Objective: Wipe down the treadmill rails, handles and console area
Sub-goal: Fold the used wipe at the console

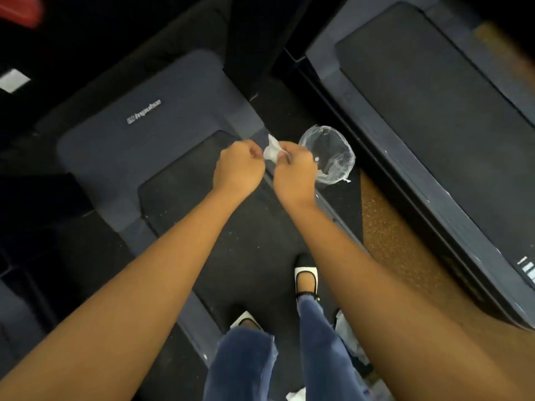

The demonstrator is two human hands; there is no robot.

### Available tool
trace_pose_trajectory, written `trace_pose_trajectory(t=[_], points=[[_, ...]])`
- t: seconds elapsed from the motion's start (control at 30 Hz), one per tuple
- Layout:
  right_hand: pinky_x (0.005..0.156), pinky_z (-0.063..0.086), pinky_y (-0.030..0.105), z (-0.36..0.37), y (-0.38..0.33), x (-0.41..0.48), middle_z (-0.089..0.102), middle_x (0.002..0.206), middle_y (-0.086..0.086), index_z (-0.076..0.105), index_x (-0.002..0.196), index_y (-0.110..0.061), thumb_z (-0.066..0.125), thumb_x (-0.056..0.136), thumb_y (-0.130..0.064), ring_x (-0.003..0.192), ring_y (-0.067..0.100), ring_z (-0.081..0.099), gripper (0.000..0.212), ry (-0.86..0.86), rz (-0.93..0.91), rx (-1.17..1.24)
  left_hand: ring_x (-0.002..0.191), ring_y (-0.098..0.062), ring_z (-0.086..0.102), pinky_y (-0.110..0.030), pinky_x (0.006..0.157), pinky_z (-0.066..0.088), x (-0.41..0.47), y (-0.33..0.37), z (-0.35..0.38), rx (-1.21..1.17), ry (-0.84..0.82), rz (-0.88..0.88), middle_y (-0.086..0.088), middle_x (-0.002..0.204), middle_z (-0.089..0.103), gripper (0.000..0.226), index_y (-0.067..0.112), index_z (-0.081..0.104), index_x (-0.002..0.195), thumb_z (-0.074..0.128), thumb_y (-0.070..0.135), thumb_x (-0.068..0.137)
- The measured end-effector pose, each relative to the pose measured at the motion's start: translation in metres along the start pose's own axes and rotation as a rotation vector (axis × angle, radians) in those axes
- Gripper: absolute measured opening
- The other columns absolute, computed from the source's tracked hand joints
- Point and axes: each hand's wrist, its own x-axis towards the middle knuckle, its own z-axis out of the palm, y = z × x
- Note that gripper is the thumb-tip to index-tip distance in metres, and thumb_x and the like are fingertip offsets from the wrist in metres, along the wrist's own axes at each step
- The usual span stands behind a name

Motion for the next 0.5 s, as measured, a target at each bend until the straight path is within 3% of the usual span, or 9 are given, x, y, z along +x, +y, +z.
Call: trace_pose_trajectory(t=[0.07,0.2,0.33,0.5], points=[[0.055,0.033,0.009,0.009,0.045,0.033,0.061,0.092,0.015,0.069,0.101,-0.004,0.043,0.093,-0.001,0.075,0.014,0.05,0.027,0.001,0.015,-0.013,0.086,-0.023,0.062,-0.04,0.076,0.054,0.028,-0.01,0.047,0.047,-0.02,0.021,-0.004,0.095,0.068,0.021,0.016,0.067,0.096,0.047,0.014,0.091],[0.064,0.04,0.008,0.019,0.121,0.085,0.064,0.102,0.011,0.068,0.105,-0.006,0.046,0.095,-0.002,0.087,0.016,0.057,0.024,0.008,0.0,-0.032,0.081,-0.024,0.06,-0.038,0.068,0.052,0.077,-0.034,0.13,0.102,-0.015,0.054,-0.005,0.091,0.065,0.019,0.014,0.066,0.094,0.047,0.014,0.092],[0.078,0.048,0.022,0.02,0.184,0.128,0.066,0.106,0.008,0.065,0.115,-0.008,0.05,0.096,-0.006,0.093,0.016,0.061,0.024,0.023,0.003,-0.031,0.094,-0.023,0.061,-0.031,0.071,0.046,0.124,-0.052,0.187,0.114,0.037,0.12,-0.005,0.111,0.064,0.026,0.016,0.066,0.112,0.047,0.013,0.093],[0.083,0.055,0.038,0.015,0.252,0.194,0.066,0.106,0.01,0.065,0.116,-0.013,0.052,0.095,-0.008,0.093,0.024,0.064,0.025,0.164,0.025,-0.117,0.099,-0.026,0.061,-0.039,0.08,0.052,0.177,-0.056,0.233,0.167,0.046,0.2,-0.008,0.115,0.063,0.028,0.014,0.064,0.116,0.048,0.011,0.093]])
